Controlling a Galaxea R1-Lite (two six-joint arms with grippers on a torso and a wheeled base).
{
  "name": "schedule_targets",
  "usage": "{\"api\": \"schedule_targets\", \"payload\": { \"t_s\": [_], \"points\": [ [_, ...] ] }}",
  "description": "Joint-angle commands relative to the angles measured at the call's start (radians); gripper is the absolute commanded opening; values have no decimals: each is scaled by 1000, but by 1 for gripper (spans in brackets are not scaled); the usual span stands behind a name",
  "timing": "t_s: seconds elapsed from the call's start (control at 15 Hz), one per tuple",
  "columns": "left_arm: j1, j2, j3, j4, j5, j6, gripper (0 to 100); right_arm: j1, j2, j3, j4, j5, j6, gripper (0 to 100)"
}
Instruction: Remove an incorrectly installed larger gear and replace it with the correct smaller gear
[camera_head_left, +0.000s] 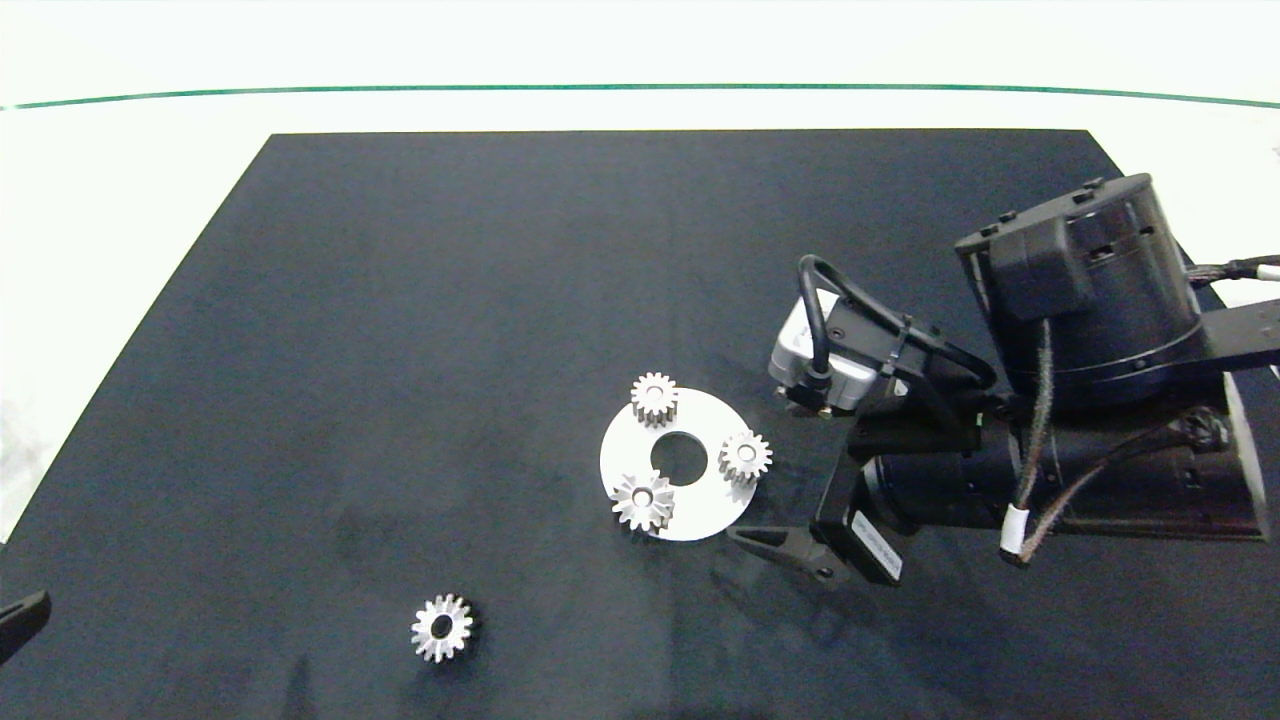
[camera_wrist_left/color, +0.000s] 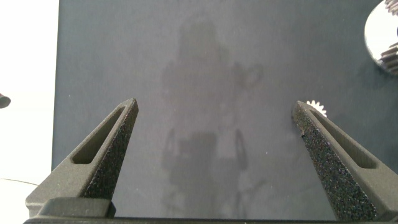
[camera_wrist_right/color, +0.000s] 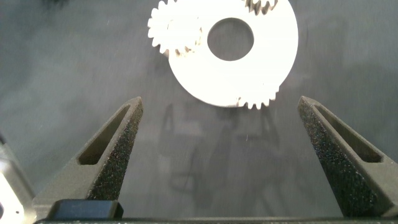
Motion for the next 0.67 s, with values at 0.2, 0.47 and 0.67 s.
{"api": "schedule_targets", "payload": {
  "t_s": [0.2, 0.47, 0.67],
  "points": [
    [0, -8, -40, 4, 1, -1, 100, 43, 130, -86, 4, 4, -22, 100],
    [2, -8, -60, 4, 1, -3, 100, 57, 170, -115, 4, -2, -81, 100],
    [2, -8, -63, 4, 1, -3, 100, 65, 182, -117, 12, -3, -126, 100]
  ]
}}
